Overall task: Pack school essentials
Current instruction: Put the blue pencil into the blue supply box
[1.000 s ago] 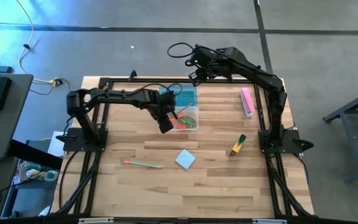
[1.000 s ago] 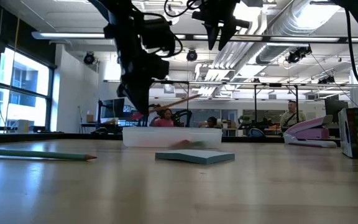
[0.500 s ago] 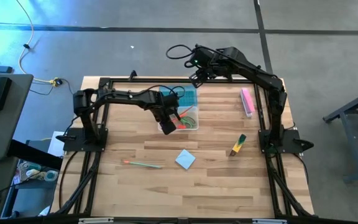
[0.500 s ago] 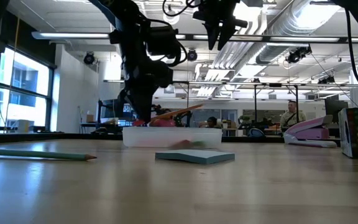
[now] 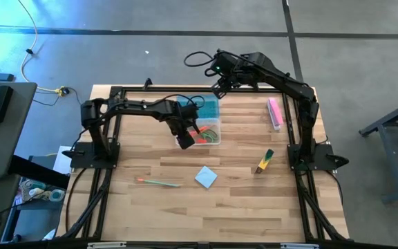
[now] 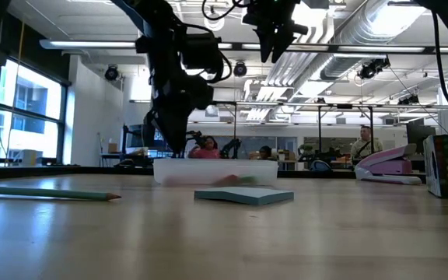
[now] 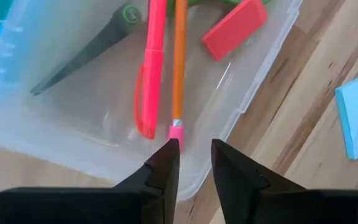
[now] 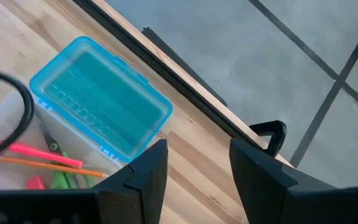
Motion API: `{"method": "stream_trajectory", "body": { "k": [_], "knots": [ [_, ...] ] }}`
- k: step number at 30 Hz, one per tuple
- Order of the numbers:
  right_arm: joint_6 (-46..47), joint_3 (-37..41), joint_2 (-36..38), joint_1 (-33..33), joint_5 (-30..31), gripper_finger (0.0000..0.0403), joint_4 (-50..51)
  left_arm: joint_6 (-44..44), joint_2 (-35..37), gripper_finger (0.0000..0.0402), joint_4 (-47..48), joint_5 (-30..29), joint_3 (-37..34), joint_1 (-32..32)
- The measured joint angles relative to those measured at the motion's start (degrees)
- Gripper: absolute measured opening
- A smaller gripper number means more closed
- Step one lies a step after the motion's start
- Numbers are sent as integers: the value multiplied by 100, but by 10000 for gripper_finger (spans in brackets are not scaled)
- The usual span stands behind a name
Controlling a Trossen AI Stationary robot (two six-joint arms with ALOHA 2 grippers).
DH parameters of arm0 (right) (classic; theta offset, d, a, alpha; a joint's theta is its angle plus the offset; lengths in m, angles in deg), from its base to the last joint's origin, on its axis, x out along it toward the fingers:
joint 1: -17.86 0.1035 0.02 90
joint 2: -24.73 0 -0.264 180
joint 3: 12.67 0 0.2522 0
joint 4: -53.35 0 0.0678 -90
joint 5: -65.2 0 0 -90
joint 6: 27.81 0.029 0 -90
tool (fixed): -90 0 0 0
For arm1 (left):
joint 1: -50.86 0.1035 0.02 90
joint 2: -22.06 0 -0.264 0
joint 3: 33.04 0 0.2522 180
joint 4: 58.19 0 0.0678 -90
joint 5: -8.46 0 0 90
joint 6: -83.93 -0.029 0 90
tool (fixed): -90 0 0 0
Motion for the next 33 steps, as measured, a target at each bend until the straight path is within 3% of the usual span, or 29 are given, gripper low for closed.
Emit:
{"method": "stream_trajectory", "body": {
  "k": [15,18,23,33],
  "knots": [
    [-114,0,0,7,-304,162,25,-398,1580,76,1102,-41,-134,-5],
    [-114,0,0,7,-419,162,41,-321,2059,76,1120,-37,-452,-19],
    [-108,0,0,87,-1118,162,250,132,2825,76,982,-39,-1238,-18],
    [288,46,2,1031,-1601,162,619,605,3800,76,376,-34,-2439,-323]
  ]
}}
